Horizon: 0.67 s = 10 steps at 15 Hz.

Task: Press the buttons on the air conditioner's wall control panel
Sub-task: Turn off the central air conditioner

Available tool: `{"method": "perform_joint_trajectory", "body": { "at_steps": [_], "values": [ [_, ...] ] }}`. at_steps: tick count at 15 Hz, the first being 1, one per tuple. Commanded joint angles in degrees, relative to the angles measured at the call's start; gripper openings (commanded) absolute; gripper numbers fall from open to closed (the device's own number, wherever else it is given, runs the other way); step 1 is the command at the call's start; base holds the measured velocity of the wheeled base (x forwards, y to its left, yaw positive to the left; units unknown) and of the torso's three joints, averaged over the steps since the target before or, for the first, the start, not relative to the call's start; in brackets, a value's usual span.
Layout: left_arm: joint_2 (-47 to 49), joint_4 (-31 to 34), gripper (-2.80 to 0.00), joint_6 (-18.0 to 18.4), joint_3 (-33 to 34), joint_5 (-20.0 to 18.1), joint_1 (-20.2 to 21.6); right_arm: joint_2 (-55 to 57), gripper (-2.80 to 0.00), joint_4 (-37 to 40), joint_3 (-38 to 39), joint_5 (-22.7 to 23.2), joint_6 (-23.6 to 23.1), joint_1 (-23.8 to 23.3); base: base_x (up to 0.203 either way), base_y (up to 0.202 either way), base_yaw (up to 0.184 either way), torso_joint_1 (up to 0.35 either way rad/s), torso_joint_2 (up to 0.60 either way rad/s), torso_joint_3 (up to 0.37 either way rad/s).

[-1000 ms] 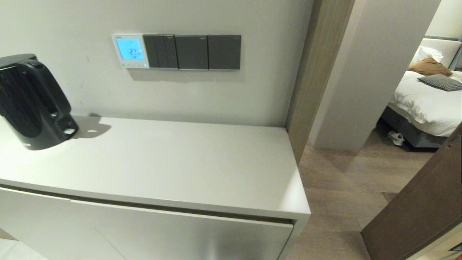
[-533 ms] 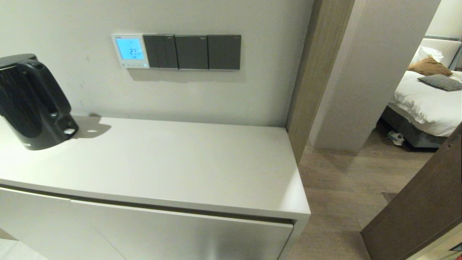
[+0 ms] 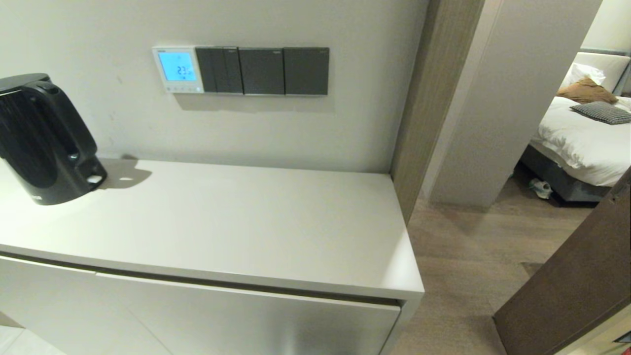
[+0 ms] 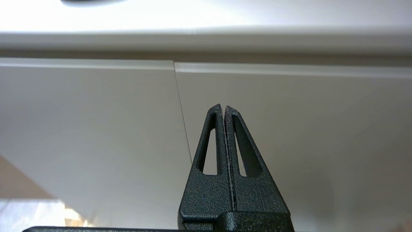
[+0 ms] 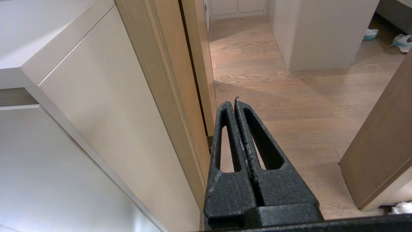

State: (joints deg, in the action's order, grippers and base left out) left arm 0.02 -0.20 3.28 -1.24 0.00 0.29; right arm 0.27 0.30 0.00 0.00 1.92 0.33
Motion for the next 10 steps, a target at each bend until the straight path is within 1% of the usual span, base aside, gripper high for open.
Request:
{"method": "perform_joint_trajectory", "body": {
  "at_steps": [1,3,6,8,10],
  "values": [
    [0.0,-0.1,-2.8,0.1,-3.0,0.3,0.1,0.1,-2.8,0.0,0.1,0.1,0.0,0.0,0.0,0.0,0.0,0.0,0.0,0.0],
    [0.4,0.0,-2.8,0.1,-6.0,0.6,0.1,0.1,-2.8,0.0,0.1,0.0,0.0,0.0,0.0,0.0,0.0,0.0,0.0,0.0],
    [7.2,-1.0,-2.8,0.0,-11.7,0.4,0.1,0.1,-2.8,0.0,0.1,0.0,0.0,0.0,0.0,0.0,0.0,0.0,0.0,0.0],
    [14.2,-4.4,-2.8,-0.3,-14.5,0.3,0.0,0.1,-2.8,0.0,0.1,0.0,0.0,0.0,0.0,0.0,0.0,0.0,0.0,0.0],
    [22.0,-10.3,-2.8,-0.4,-17.0,0.2,0.0,0.1,-2.8,0.0,0.1,0.0,0.0,0.0,0.0,0.0,0.0,0.0,0.0,0.0]
  ]
}}
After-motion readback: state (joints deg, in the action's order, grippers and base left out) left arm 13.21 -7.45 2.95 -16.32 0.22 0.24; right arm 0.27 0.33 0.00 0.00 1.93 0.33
